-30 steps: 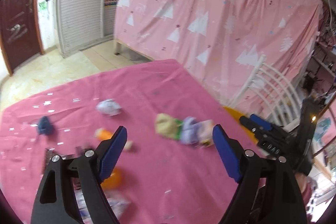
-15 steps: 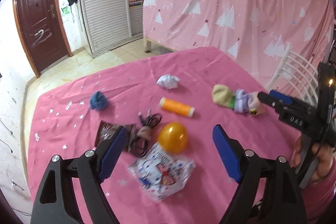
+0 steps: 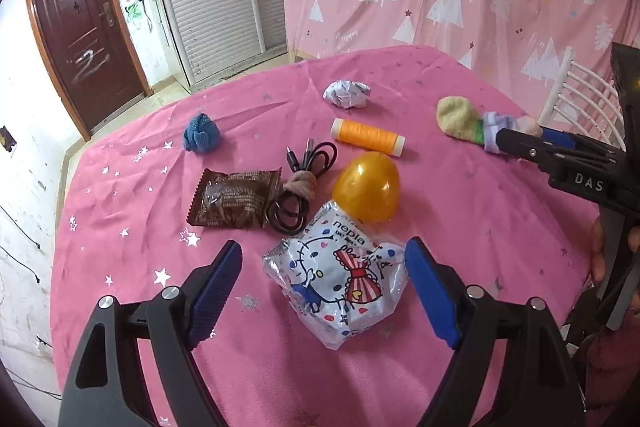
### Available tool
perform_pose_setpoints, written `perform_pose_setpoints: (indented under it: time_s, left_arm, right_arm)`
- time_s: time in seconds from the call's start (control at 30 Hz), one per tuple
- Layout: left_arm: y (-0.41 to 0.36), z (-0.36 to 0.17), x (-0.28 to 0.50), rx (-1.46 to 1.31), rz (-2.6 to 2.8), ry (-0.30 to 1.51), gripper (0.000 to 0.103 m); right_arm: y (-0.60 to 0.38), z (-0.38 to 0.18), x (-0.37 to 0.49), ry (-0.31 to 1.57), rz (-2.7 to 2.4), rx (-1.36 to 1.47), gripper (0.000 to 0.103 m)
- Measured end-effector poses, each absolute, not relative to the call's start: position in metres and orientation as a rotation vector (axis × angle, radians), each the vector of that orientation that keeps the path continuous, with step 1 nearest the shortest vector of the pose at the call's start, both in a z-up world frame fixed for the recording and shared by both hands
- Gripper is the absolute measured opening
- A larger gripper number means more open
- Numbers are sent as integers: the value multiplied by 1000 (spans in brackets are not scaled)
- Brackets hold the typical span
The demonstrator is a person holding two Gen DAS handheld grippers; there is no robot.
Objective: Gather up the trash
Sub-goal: 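Grasp the purple-and-peach sock with the right tool while the left grasps the Hello Kitty pack, then carry the sock and Hello Kitty pack to the yellow bucket and release both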
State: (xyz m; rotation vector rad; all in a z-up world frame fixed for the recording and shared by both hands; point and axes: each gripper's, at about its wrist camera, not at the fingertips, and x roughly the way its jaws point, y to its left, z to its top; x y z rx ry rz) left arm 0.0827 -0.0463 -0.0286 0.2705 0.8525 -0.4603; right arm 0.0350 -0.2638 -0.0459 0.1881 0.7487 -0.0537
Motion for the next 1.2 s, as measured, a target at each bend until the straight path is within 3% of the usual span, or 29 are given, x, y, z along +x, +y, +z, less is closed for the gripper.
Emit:
perform_pose_setpoints:
  time_s: [0.23, 0.27, 0.3, 0.4, 0.47, 0.6, 0.8, 1.2]
  left_arm:
    - [-55, -40, 74, 317, -489, 856, 76]
    - [-57, -41, 72, 319, -491, 848, 75]
    - [-57, -41, 71, 316, -494, 848, 75]
    - [-57, -39, 70, 298, -502, 852, 67]
    - [-57, -38, 71, 291, -498, 853, 51]
    - [-59, -38, 69, 301, -497, 841, 42]
    - [-62, -32, 66, 310, -481, 828, 38]
    - [-75, 12, 51, 276, -499, 749, 38]
  right_arm:
    - [-264, -49, 40, 784, -75, 184, 70]
    - [-263, -50, 40, 789, -83, 181, 67]
    - [-263, -50, 41, 791, -89, 174, 56]
    - [-260, -52, 41, 795, -107, 149, 44]
    - [-260, -52, 40, 793, -109, 143, 37]
    - [-264, -52, 38, 779, -108, 153, 24]
    - [-267, -50, 34, 755, -107, 158, 19]
    - [-288, -26, 12, 652, -102, 229, 18]
